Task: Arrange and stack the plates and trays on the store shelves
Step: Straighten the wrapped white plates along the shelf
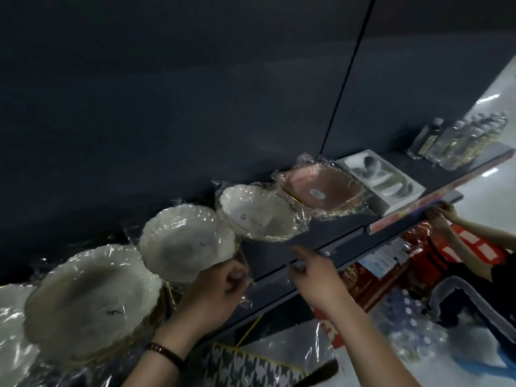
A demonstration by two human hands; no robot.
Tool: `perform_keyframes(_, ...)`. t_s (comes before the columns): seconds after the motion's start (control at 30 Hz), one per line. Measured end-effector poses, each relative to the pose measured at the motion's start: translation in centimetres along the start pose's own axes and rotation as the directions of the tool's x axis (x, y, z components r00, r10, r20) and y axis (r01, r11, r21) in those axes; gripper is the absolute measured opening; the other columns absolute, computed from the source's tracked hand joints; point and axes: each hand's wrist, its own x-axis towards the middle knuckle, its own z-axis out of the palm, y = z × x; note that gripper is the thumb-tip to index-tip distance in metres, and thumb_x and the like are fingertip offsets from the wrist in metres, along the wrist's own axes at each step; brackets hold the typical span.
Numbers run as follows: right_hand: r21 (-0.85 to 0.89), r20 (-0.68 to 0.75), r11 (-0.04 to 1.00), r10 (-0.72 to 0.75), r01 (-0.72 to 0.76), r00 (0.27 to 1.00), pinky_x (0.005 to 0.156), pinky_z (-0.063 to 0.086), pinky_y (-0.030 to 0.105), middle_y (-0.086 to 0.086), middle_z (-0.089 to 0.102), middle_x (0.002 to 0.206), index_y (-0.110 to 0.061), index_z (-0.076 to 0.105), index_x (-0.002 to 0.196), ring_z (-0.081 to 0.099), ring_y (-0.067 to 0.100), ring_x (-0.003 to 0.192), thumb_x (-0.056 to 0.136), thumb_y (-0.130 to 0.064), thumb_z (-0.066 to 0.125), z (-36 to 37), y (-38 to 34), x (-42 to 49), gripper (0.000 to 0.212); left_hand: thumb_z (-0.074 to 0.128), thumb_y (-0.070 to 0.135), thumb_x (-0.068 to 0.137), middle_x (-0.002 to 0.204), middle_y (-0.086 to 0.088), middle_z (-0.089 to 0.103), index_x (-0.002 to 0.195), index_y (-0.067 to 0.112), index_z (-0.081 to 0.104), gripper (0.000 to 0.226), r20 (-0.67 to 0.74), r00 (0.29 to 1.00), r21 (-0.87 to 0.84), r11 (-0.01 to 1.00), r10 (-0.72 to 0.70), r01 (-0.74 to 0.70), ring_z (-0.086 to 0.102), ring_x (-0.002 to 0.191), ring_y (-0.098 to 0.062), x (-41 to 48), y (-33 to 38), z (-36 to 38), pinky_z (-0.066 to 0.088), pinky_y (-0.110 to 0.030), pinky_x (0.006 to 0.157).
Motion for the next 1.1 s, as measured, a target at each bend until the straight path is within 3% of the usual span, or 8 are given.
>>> perform_keyframes(0.07,0.043,-0.007,0.998,-0.042,0.042,0.999,0.087,0.054,0.03,0.003,0.06,0.138,-0.04,0.048,0.151,0.071,0.019,0.102,0.1,-0.034,0.062,0.3,-0.2,2.4,0.053,0.071,0.04,0.098,0.107,0.023,0.073,0.109,0.039,0.071,0.011,-0.022,0.999,-0.02,0.999,-0.026,0.025,0.07,0.095,0.008,0.5,0.7,0.6,0.061,-0.027,0.093)
perform_keyframes(0.2,0.054,0.023,0.998,-0.038,0.037,0.999,0.094,0.053,0.034,0.01,0.067,0.137,-0.039,0.044,0.154,0.068,0.028,0.118,0.099,-0.036,0.064,1.2,0.3,6.6,0.058,0.068,0.043,0.097,0.104,0.024,0.072,0.112,0.037,0.07,0.016,-0.077,0.996,0.066,0.997,-0.043,0.048,0.068,0.095,0.008,2.0,1.2,1.5,0.06,-0.03,0.092)
perform_keyframes(0.4,0.079,-0.003,0.994,-0.079,0.079,0.997,0.085,0.058,0.032,-0.002,0.079,0.108,-0.028,0.069,0.122,0.075,0.019,0.098,0.099,-0.03,0.067,2.3,1.5,9.3,0.023,0.055,0.061,0.083,0.097,0.027,0.073,0.104,0.046,0.065,0.028,-0.153,0.982,0.084,0.988,-0.115,0.129,0.069,0.094,0.008,2.7,1.6,1.7,0.061,-0.034,0.09)
perform_keyframes(0.53,0.081,-0.043,0.985,-0.147,0.15,0.988,0.085,0.062,0.037,-0.003,0.079,0.104,-0.026,0.072,0.123,0.075,0.017,0.094,0.096,-0.031,0.073,3.5,2.4,10.0,0.027,0.056,0.06,0.082,0.095,0.028,0.074,0.103,0.049,0.065,0.026,-0.169,0.975,0.058,0.986,-0.142,0.154,0.07,0.092,0.008,2.7,2.1,2.1,0.061,-0.032,0.089)
perform_keyframes(0.7,0.178,-0.164,0.971,-0.129,0.158,0.978,0.075,0.058,0.032,-0.001,0.078,0.095,-0.024,0.077,0.109,0.073,0.017,0.084,0.098,-0.016,0.068,5.1,3.1,10.4,0.017,0.054,0.059,0.082,0.088,0.022,0.075,0.095,0.04,0.069,0.028,-0.197,0.964,0.026,0.981,-0.182,0.191,0.071,0.083,0.004,3.6,2.5,2.8,0.061,-0.036,0.084)
perform_keyframes(0.83,0.272,-0.237,0.945,-0.12,0.184,0.964,0.057,0.04,0.013,-0.003,0.067,0.075,-0.021,0.07,0.095,0.063,0.01,0.067,0.102,-0.01,0.064,4.9,1.6,10.2,0.014,0.062,0.056,0.089,0.089,0.019,0.075,0.095,0.037,0.071,0.022,-0.223,0.955,0.013,0.978,-0.198,0.206,0.07,0.083,0.005,4.5,3.1,3.3,0.058,-0.027,0.082)
perform_keyframes(0.97,0.373,-0.298,0.89,-0.153,0.262,0.942,0.057,0.045,0.015,-0.01,0.066,0.071,-0.026,0.068,0.096,0.064,0.008,0.066,0.103,-0.011,0.063,3.5,-0.3,9.4,0.017,0.063,0.047,0.101,0.102,0.01,0.076,0.105,0.029,0.072,0.021,-0.328,0.906,-0.136,0.962,-0.268,0.236,0.071,0.094,-0.004,6.3,4.0,2.1,0.051,-0.023,0.082)
perform_keyframes(1.1,0.472,-0.234,0.849,-0.14,0.239,0.962,0.073,0.057,0.019,-0.013,0.073,0.088,-0.028,0.071,0.102,0.07,0.001,0.081,0.098,0.004,0.061,3.6,0.1,8.4,0.033,0.063,0.076,0.086,0.128,0.003,0.071,0.135,0.025,0.062,0.071,-0.249,0.862,-0.537,0.803,-0.442,0.257,0.076,0.104,-0.018,7.3,6.3,1.2,0.063,-0.045,0.092)
